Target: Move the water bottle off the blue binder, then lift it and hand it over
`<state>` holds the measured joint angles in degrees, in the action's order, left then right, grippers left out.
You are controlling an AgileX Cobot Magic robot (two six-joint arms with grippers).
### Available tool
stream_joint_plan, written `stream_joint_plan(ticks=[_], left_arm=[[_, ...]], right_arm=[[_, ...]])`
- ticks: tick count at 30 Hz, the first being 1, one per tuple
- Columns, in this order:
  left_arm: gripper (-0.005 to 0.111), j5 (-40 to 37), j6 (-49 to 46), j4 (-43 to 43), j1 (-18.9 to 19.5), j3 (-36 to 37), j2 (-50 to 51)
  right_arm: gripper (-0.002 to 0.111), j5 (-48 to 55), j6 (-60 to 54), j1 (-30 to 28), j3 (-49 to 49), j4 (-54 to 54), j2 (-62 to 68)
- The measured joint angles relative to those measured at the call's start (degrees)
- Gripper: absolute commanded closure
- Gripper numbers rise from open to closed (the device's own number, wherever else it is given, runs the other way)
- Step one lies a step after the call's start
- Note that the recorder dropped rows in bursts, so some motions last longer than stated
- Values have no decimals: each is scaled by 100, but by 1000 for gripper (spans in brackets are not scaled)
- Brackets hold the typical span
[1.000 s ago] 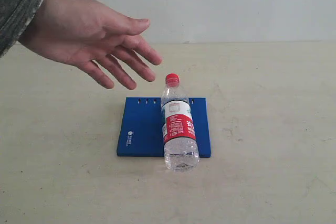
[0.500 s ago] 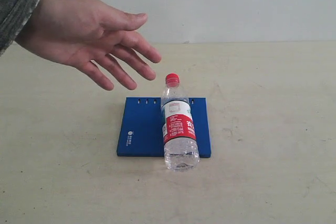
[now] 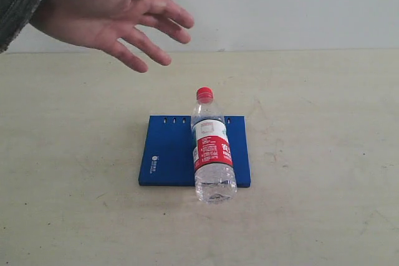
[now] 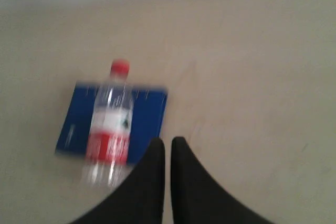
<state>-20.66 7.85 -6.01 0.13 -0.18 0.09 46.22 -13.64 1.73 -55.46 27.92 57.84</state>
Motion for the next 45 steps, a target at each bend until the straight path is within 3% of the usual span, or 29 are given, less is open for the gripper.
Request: stream_joint_plan(ticks=[2, 5, 7, 12, 14, 19, 27, 33, 41, 43, 45], left_arm=[[102, 0, 0, 0, 0, 0, 0], [102, 0, 0, 0, 0, 0, 0], [102, 0, 0, 0, 0, 0, 0], [102, 0, 0, 0, 0, 0, 0], [102, 0, 0, 0, 0, 0, 0], [102, 0, 0, 0, 0, 0, 0], [102, 0, 0, 0, 0, 0, 0], [102, 0, 0, 0, 0, 0, 0], [102, 0, 0, 0, 0, 0, 0], [102, 0, 0, 0, 0, 0, 0], [102, 0, 0, 0, 0, 0, 0]], right_arm=[[108, 1499, -858, 0, -517, 630, 1339], [101, 1847, -1769, 0, -678, 1238, 2366], [86, 1699, -2384, 0, -689, 1682, 2909], [28, 993, -3849, 16, -702, 3146, 3790], [20, 504, -4176, 71, -729, 3854, 4035], [23, -690, -4444, 512, -1104, 4650, 4648], [23, -1153, -4102, 1264, -2656, 4799, 5871], [23, -986, -3595, 1485, -3419, 4790, 6735], [24, -89, -3127, 1484, -3469, 3955, 7233], [29, -28, -3052, 1484, -3469, 3749, 7246], [45, -19, -3025, 1484, -3469, 3672, 7246]])
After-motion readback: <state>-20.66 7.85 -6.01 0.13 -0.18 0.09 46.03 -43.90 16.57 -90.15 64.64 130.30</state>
